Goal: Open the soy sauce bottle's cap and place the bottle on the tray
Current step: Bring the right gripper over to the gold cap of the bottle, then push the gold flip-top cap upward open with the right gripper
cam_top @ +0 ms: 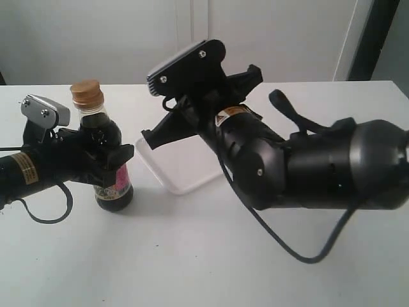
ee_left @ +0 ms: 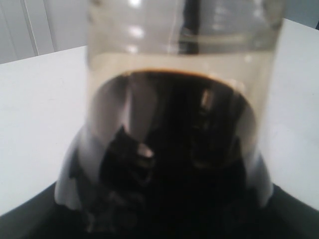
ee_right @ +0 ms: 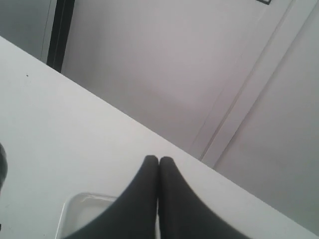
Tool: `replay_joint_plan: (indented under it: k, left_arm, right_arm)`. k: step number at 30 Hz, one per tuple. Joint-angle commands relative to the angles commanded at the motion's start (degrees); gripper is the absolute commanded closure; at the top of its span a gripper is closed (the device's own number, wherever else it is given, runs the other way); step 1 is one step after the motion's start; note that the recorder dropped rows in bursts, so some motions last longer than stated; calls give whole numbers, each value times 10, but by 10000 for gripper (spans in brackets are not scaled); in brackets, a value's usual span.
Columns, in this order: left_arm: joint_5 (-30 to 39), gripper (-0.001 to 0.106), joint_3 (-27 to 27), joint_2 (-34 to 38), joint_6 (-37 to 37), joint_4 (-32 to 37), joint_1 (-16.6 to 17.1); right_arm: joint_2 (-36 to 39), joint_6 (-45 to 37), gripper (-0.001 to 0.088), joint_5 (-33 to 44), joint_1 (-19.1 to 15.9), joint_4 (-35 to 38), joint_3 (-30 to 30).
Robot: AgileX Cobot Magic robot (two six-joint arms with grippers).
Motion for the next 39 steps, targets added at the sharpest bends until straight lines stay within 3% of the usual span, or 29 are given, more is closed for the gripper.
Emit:
replay_joint_plan:
  k: [10,20,27,39]
  left_arm:
    - [0,1053,0,0,0,1,0]
    - [0,1053,0,0,0,1,0]
    - [0,1053,0,0,1,5,0]
    - [12,1053,0,0,8,36,0]
  right_arm:
    - [45,-271,868,68,26,210,-112]
    - [74,-434,868,97,40,343,-177]
    - [100,-480,868,101,46,385,-218]
    - [110,-505,868,130,49,393,-240]
